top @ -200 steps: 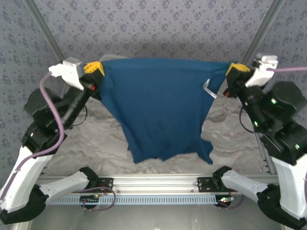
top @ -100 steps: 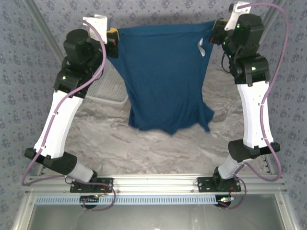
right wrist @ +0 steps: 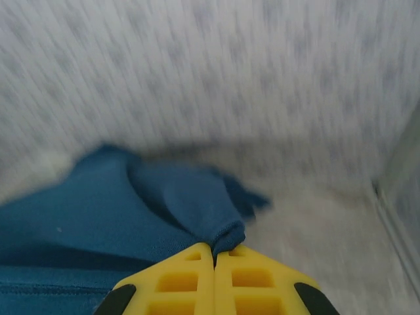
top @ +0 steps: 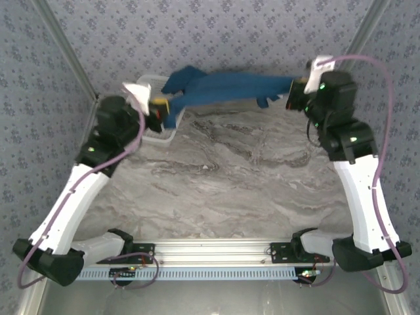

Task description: Fold the inside-out t-shirt

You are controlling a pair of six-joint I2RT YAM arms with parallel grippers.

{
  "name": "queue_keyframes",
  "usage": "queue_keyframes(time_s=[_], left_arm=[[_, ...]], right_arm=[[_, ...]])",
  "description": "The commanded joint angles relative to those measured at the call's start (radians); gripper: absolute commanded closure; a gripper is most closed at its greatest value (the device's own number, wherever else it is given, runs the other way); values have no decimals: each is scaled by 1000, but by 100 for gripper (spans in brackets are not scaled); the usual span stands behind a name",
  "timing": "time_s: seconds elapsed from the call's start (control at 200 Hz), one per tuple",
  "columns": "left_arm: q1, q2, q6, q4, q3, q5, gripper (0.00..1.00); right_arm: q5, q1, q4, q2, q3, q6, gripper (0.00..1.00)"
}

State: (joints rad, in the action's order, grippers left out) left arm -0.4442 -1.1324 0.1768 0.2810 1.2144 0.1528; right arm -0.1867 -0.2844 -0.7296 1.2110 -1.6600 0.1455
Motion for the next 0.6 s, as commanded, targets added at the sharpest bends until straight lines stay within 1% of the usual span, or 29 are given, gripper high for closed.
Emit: queue_keyframes(time_s=[0.0, 0.065, 0.095, 0.14, 0.19, 0.295, 0.37, 0.4, 0.465, 0.545, 0.595], left_arm=[[-57, -40, 140, -52, -266, 84, 100], [-131, -72, 183, -93, -405, 70, 100], [-161, -90, 201, -120, -461, 62, 100], [-191, -125, 232, -154, -522, 41, 100], [-213, -174, 251, -184, -558, 43, 100], [-246, -296, 246, -188, -559, 25, 100], [-257, -361, 243, -204, -545, 46, 100], [-262, -377, 243, -211, -540, 58, 98], [-269, -387, 233, -195, -518, 68, 91], [-270, -353, 213, -142, -485, 68, 82], [-270, -310, 194, -87, -457, 48, 72]], right_arm=[[-62, 33, -142, -35, 281, 92, 100], [17, 89, -129, -70, 474, 153, 100], [77, 120, -118, -77, 563, 176, 100], [149, 163, -99, -74, 645, 207, 100], [205, 180, -67, -64, 719, 230, 99], [214, 183, -11, -20, 790, 264, 98], [191, 189, 7, 9, 813, 265, 98], [187, 192, 14, 15, 820, 265, 97], [188, 194, 29, 20, 822, 266, 93], [179, 193, 30, 17, 814, 266, 83], [140, 192, 37, 3, 803, 252, 77]])
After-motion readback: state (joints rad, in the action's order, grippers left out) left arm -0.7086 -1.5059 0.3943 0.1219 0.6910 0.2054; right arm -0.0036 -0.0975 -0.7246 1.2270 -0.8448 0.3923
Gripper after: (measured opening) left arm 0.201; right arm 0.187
